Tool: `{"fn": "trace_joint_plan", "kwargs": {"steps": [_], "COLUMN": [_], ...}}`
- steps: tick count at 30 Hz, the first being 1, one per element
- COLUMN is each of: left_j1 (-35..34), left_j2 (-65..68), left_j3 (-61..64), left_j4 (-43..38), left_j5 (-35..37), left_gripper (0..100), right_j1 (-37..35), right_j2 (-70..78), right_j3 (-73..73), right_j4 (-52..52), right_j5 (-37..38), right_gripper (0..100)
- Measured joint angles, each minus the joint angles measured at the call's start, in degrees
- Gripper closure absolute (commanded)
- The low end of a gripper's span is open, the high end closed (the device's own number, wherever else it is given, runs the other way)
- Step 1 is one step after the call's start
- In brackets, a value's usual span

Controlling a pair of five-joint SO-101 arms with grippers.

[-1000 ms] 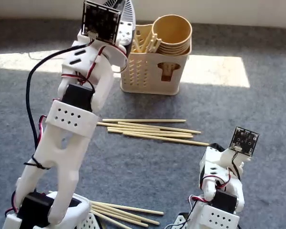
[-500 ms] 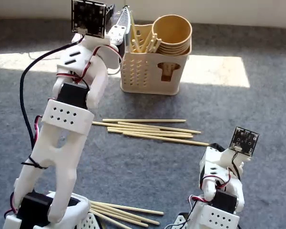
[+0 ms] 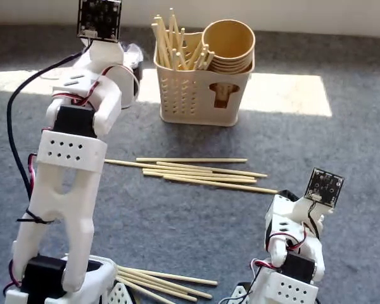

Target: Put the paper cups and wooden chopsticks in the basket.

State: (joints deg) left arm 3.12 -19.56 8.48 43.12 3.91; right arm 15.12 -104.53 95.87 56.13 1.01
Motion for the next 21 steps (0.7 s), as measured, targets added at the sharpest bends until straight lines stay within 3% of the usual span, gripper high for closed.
{"fn": "trace_joint_plan", "kwargs": {"steps": [5, 10, 21], "left_j1": [-0.35, -0.44, -0.44], "left_j2": [-4.75, -16.53, -45.63], "left_j3": [2.29, 13.89, 42.46], "left_j4": [4.84, 4.92, -3.08], "left_j5": [0.00, 0.00, -0.09], "left_gripper": [100, 100, 99], "right_j1": [0.00, 0.00, 0.00], "right_j2": [0.00, 0.00, 0.00], "right_j3": [0.00, 0.00, 0.00], "right_j4": [0.00, 0.00, 0.00], "right_j5": [0.00, 0.00, 0.00], "right_gripper": [99.2, 99.2, 99.2]}}
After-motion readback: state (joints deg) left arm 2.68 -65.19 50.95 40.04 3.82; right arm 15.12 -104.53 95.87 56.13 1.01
